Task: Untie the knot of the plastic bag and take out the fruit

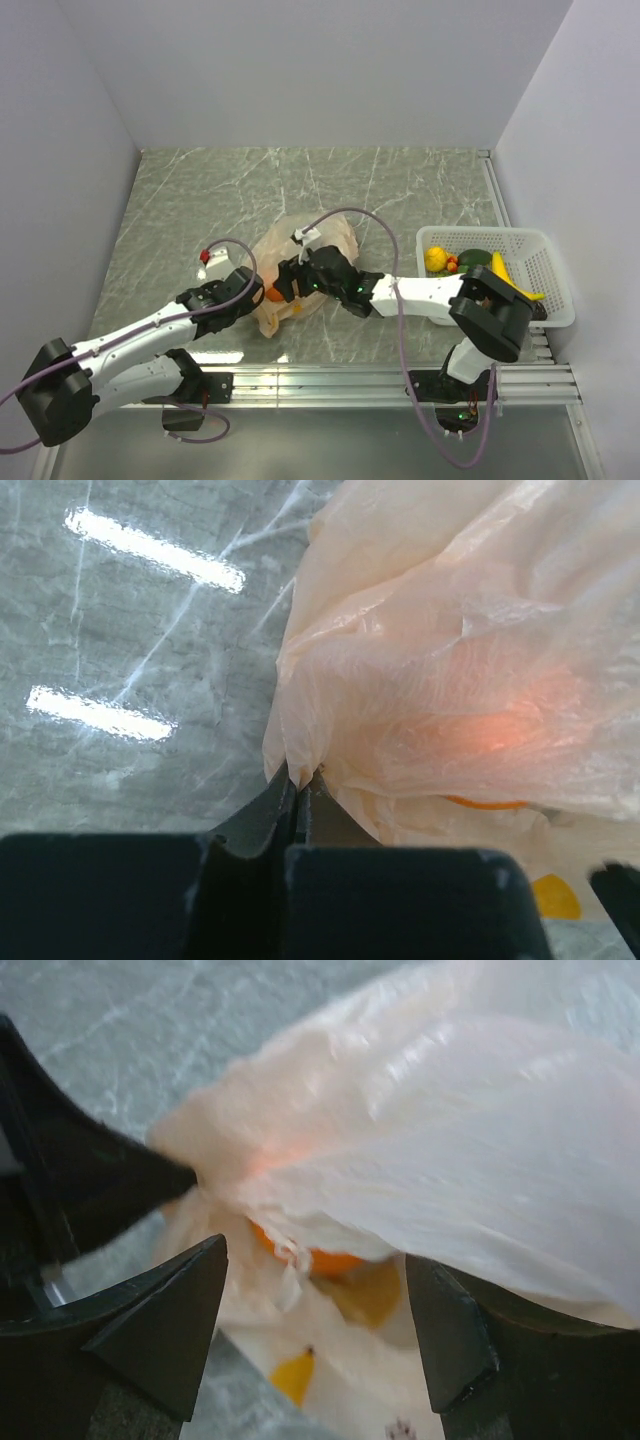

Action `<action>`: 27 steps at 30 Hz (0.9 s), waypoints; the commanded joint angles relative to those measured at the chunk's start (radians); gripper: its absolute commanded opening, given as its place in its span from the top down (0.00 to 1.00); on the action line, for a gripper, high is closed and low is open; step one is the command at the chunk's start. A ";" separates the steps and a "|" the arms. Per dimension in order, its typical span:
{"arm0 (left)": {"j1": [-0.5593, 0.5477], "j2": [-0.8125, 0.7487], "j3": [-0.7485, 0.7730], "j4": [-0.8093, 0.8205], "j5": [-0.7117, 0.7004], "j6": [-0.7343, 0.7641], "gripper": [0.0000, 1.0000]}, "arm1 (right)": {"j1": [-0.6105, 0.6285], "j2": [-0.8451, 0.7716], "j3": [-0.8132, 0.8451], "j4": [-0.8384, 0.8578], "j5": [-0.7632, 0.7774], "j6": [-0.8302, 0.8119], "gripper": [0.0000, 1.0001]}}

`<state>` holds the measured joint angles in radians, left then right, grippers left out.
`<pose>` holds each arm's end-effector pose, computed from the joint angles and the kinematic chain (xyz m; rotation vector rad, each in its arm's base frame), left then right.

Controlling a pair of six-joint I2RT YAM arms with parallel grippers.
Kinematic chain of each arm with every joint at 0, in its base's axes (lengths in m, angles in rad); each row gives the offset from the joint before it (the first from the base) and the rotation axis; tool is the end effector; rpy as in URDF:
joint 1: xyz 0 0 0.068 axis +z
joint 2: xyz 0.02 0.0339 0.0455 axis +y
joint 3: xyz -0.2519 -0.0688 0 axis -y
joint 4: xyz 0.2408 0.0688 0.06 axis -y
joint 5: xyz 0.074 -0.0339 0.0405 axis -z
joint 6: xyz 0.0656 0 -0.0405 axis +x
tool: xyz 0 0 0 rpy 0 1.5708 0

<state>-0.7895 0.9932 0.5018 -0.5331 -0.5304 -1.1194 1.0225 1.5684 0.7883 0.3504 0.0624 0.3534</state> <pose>0.1580 -0.1122 0.1522 -0.5741 2.3371 -0.1718 0.1909 0.3047 0.1806 -0.6483 1.9929 0.8033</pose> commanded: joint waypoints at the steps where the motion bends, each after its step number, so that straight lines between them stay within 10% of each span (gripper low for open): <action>1: 0.004 -0.047 0.056 0.021 0.015 0.026 0.99 | 0.002 0.065 0.071 0.107 -0.001 -0.025 0.21; 19: 0.009 -0.036 0.035 0.061 0.058 0.032 1.00 | 0.002 0.366 0.160 0.239 -0.082 -0.079 0.24; 27: 0.009 -0.031 0.044 0.067 0.059 0.043 1.00 | 0.001 0.364 0.186 0.174 -0.257 -0.102 0.03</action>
<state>-0.7841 0.9611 0.5407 -0.5095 -0.4755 -1.0882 1.0199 1.9182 0.9565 0.5629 -0.0845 0.2665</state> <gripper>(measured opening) 0.013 0.962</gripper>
